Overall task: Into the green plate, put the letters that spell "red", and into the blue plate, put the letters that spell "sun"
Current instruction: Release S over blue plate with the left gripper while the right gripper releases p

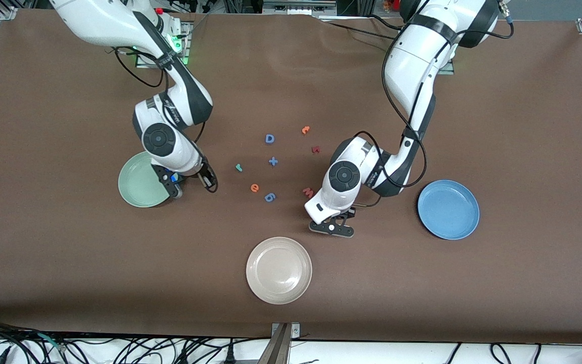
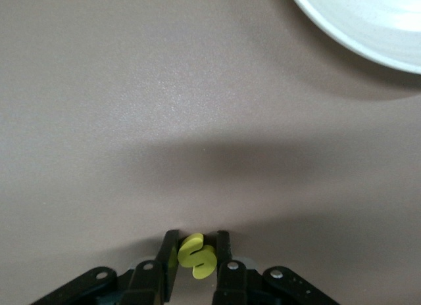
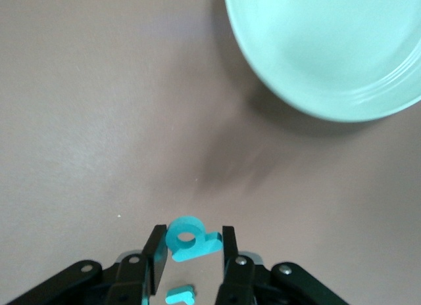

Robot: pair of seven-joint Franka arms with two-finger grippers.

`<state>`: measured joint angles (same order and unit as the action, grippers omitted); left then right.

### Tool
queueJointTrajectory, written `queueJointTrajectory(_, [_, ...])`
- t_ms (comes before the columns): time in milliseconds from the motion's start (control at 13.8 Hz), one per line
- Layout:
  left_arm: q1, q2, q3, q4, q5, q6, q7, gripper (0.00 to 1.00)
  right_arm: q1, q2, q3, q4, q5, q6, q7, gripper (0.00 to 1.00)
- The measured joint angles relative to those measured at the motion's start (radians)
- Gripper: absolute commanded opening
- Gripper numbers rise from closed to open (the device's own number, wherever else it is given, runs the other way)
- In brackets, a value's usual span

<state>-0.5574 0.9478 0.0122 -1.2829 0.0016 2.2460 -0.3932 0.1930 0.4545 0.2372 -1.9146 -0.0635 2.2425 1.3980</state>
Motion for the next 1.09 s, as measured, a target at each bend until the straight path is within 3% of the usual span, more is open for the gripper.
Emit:
queueJointTrajectory(290, [0.054, -0.037, 0.012, 0.012, 0.0, -0.118, 0.04, 0.17, -0.083, -0.055, -0.011, 0.037, 0.028, -0.156, -0.188, 0.34])
queueJointTrajectory(871, [0.35, -0.146, 0.02, 0.018, 0.0, -0.397, 0.296, 0.22, -0.12, -0.094, -0.183, 0.035, 0.067, -0.273, -0.57, 0.34])
queueJointTrajectory(943, [0.385, -0.146, 0.02, 0.015, 0.0, -0.412, 0.326, 0.3, -0.123, -0.085, -0.19, 0.027, 0.079, -0.274, -0.589, 0.34])
queueJointTrajectory(1088, [0.433, -0.144, 0.02, -0.005, 0.001, -0.455, 0.366, 0.84, -0.126, -0.053, -0.193, 0.009, 0.106, -0.272, -0.6, 0.35])
